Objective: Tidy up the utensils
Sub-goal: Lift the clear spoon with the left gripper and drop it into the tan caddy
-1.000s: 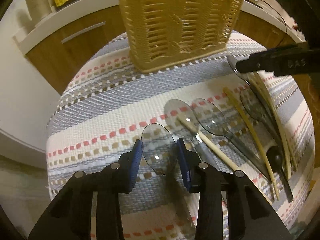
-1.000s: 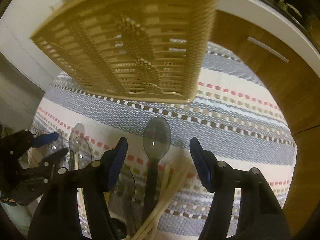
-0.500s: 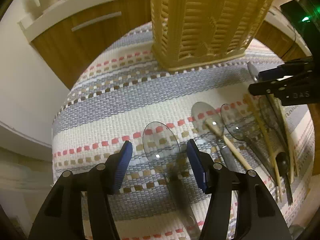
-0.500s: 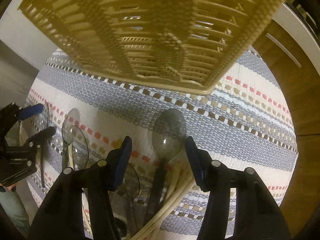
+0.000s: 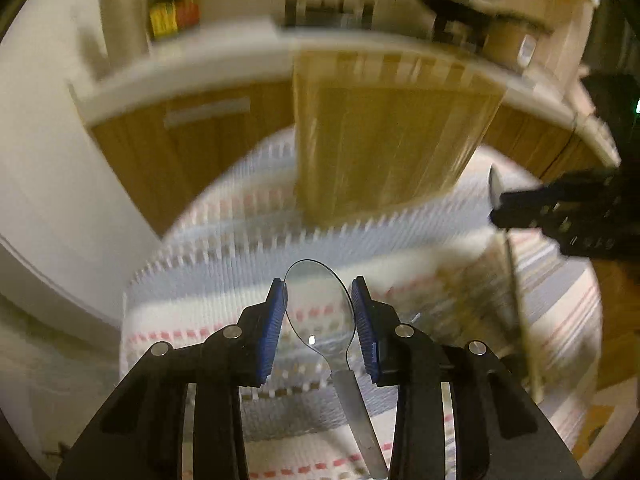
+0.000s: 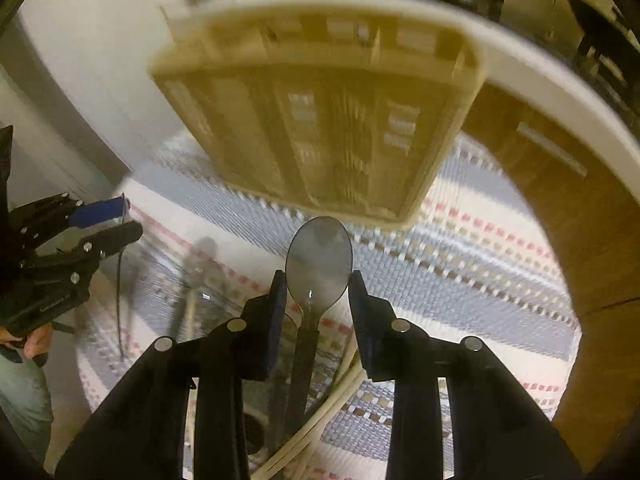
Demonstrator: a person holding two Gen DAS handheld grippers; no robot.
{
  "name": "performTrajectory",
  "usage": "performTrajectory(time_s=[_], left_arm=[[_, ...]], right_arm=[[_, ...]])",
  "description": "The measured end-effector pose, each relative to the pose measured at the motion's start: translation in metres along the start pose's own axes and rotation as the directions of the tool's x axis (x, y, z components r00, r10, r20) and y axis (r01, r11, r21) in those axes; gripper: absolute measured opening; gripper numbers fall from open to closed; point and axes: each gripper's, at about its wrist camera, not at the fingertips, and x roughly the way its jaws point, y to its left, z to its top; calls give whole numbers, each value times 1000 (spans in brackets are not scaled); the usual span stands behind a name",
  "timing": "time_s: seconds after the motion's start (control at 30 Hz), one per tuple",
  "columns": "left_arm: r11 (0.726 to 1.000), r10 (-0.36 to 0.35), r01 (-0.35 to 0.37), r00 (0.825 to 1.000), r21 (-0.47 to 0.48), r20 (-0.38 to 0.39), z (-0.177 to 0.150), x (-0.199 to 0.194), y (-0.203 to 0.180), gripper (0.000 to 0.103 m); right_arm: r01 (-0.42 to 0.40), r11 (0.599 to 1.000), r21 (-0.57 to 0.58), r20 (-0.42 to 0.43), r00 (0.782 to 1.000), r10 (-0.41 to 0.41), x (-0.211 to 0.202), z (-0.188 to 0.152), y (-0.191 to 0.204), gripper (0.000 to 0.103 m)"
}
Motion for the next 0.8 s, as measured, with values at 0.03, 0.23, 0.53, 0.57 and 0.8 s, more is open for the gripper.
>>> performTrajectory(time_s=[0.03,0.23,0.53,0.57,0.8], left_arm=[[1000,-5,5,999,-2,42,6,-12,-2,32],[1000,-21,23,968,-5,248,42,-76,-25,32],[998,67,-59,883,-31,464,119,-109,-34,32],[997,78,-70,874,-34,479,123,-110,-35,32],[989,147,-131,803,-69,577,150,-82,-30,32]], right_arm=[[-5,1000,-5,42,999,5,-12,-1,3,29],[-59,998,-16,269,961,61,-81,11,6,29],[-61,998,20,515,856,42,-174,65,-20,28],[-49,998,29,531,847,26,-178,71,-21,28],[129,988,89,561,813,-156,-163,96,-39,29]])
